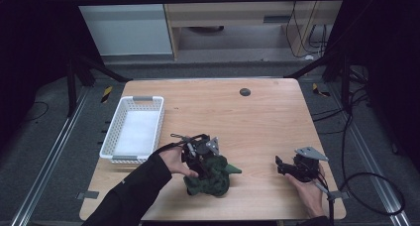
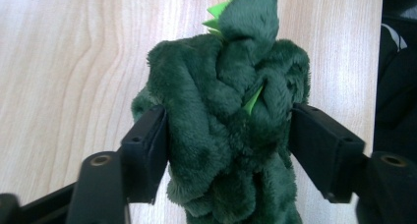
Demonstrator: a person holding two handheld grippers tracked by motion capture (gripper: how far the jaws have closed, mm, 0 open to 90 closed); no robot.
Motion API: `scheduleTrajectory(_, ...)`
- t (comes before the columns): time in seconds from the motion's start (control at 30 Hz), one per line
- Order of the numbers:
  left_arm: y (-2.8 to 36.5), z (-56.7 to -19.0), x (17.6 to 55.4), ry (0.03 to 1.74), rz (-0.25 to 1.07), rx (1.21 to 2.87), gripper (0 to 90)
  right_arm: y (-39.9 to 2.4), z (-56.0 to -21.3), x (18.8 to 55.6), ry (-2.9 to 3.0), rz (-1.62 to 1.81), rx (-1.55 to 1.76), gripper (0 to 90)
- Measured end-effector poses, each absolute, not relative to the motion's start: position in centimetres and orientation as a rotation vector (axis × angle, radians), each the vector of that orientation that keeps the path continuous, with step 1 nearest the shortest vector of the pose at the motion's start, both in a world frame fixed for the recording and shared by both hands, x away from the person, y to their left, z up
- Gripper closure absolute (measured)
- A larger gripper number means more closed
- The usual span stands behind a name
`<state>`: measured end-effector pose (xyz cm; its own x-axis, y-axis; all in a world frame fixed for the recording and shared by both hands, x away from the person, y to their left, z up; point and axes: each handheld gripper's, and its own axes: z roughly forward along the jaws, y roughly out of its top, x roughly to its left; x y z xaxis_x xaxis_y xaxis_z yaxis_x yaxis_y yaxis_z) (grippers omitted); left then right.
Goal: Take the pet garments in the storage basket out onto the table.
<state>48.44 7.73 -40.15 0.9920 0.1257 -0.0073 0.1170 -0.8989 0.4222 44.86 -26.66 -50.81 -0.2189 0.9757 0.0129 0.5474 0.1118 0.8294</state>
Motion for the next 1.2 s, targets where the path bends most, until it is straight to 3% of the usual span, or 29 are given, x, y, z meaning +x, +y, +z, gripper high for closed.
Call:
scheduleTrajectory(0.33, 10.0, -38.0, 48.2, 0.249, 0.114, 2.582, 24.5, -26.7, -50.8, 44.9, 1.832, 0.984, 1.48, 9.3)
scheduleTrajectory(0.57, 11.7, -37.2, 47.9, 0.393, 0.19, 2.432, 25.9, -26.7, -50.8, 44.9, 1.831, 0.985, 1.48, 9.3)
scheduleTrajectory(1.2, 16.9, -39.4, 44.9, 0.724, 0.437, 1.993, 30.1, -26.6, -50.8, 44.9, 1.836, 0.983, 1.481, 9.2)
